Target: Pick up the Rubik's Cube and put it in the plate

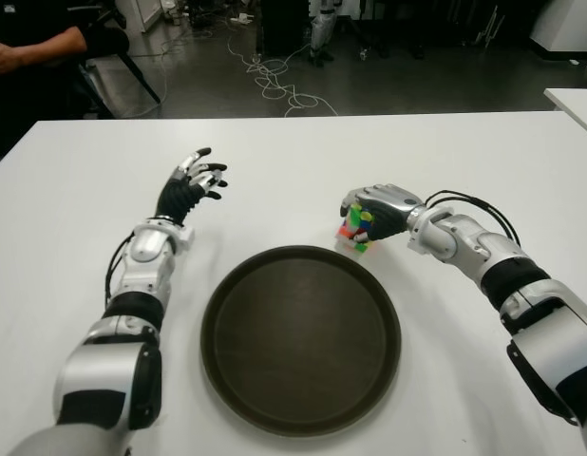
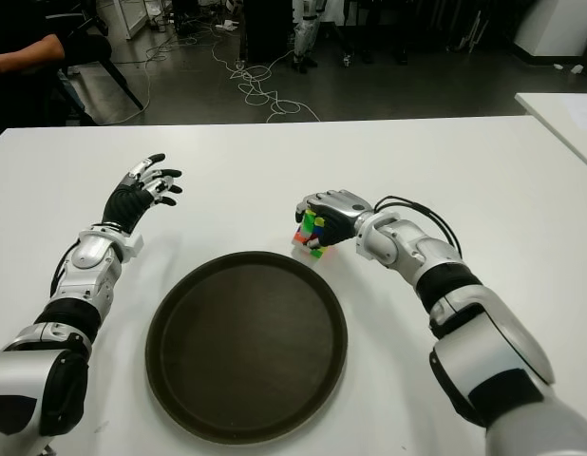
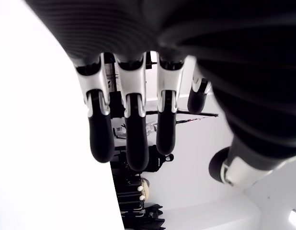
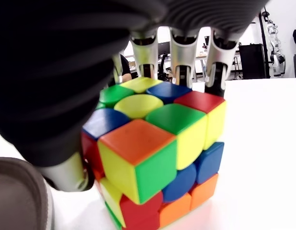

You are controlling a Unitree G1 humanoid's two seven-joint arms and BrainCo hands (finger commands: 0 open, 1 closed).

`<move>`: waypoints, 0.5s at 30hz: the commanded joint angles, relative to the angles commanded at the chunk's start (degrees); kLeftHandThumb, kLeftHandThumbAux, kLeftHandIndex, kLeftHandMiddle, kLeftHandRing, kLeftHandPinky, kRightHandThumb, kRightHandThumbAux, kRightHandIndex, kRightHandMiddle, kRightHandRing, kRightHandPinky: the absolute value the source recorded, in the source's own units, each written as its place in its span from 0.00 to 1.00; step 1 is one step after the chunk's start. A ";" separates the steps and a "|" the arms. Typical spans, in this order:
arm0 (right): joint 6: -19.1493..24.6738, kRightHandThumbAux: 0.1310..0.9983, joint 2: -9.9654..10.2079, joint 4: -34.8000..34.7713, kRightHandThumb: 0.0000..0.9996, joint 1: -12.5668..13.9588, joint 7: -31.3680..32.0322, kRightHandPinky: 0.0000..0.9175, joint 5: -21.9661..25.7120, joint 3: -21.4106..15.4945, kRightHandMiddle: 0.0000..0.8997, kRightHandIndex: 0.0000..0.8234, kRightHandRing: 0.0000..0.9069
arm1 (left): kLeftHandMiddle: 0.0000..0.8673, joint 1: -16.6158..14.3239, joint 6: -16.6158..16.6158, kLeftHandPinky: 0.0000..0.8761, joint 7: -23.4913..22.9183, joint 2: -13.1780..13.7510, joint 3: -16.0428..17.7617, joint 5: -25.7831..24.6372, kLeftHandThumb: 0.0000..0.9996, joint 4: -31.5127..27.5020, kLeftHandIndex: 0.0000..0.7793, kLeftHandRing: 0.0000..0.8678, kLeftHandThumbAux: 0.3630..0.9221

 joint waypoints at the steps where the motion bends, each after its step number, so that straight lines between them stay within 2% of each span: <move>1: 0.00 0.68 -0.04 -0.05 0.69 -0.02 -0.20 0.55 -0.06 0.01 0.49 0.49 0.54 | 0.35 0.01 0.03 0.49 0.07 0.01 0.00 0.01 0.33 -0.02 0.14 0.43 0.45; 6: -0.20 0.68 -0.44 -0.59 0.70 -0.05 -1.89 0.52 -0.52 0.19 0.48 0.49 0.52 | 0.35 0.02 0.07 0.49 0.27 0.06 -0.01 0.08 0.33 0.03 0.14 0.43 0.44; 8: -0.28 0.66 -0.58 -0.78 0.77 -0.01 -2.56 0.51 -0.70 0.30 0.53 0.45 0.52 | 0.36 0.04 -0.02 0.50 0.34 0.07 -0.02 0.12 0.33 0.07 0.14 0.44 0.42; 15: -0.49 0.65 -0.95 -1.13 0.82 0.03 -5.55 0.49 -1.64 0.85 0.55 0.44 0.50 | 0.35 -0.02 -0.23 0.50 0.65 0.14 -0.24 0.46 0.31 0.22 0.15 0.43 0.40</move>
